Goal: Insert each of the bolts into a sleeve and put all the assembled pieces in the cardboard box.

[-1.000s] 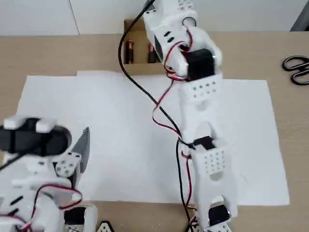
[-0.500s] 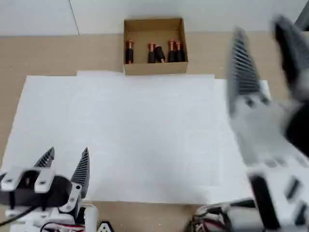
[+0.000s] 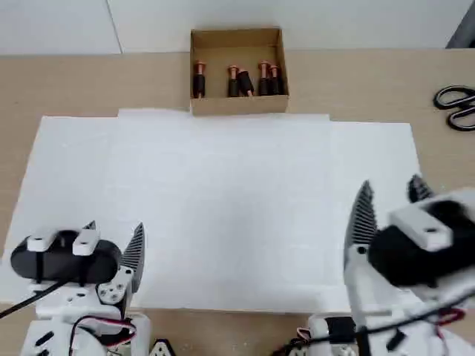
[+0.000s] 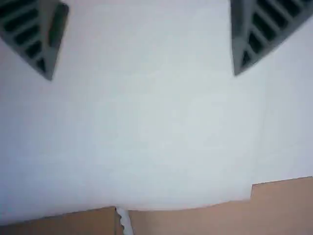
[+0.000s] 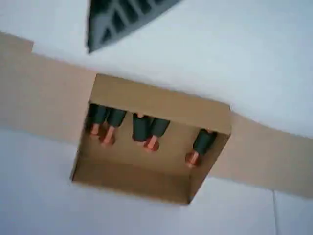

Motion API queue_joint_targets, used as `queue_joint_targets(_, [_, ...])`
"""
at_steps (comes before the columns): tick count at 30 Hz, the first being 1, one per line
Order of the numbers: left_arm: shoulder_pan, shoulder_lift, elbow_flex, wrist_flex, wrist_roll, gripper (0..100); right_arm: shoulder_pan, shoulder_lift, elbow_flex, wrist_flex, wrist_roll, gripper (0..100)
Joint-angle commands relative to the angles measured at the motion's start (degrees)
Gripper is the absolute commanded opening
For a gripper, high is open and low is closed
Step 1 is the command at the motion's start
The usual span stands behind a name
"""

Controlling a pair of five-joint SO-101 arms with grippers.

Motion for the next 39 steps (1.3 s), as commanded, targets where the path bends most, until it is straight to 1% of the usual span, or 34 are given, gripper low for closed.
queue_joint_targets(1, [0.0,-0.5,3.1,-3.5,-0.2,22,2.1,-9.9,23.4,-7.3,0.4,18.5])
queue_joint_targets(5, [0.3,-0.5,6.2,-5.4,-0.1,22,5.1,-21.1,41.5,-17.5,0.4,18.4])
queue_joint_targets(8, [0.3,-0.5,9.9,-6.5,0.0,22,6.1,-28.4,53.9,-22.5,0.4,18.4])
queue_joint_targets(11, [0.0,-0.5,14.5,-7.0,-0.2,22,7.7,-28.9,61.9,-24.7,0.4,18.4])
queue_joint_targets(17, [0.0,-0.4,15.4,-8.3,0.0,22,9.6,-28.4,70.8,-30.8,0.4,18.4])
queue_joint_targets(24, [0.0,-0.5,26.5,-8.4,-0.2,22,9.6,-28.4,79.0,-36.4,0.4,18.4])
queue_joint_targets(30, [-0.1,-0.5,33.5,-11.1,0.0,22,9.6,-28.4,85.9,-36.4,0.4,18.5])
queue_joint_targets(36, [0.0,-0.4,41.1,-14.1,0.0,22,9.4,-28.0,85.9,-36.0,0.4,18.5])
queue_joint_targets(39, [-0.1,-0.4,41.3,-14.1,-0.1,22,9.4,-27.7,85.9,-34.9,0.4,18.5])
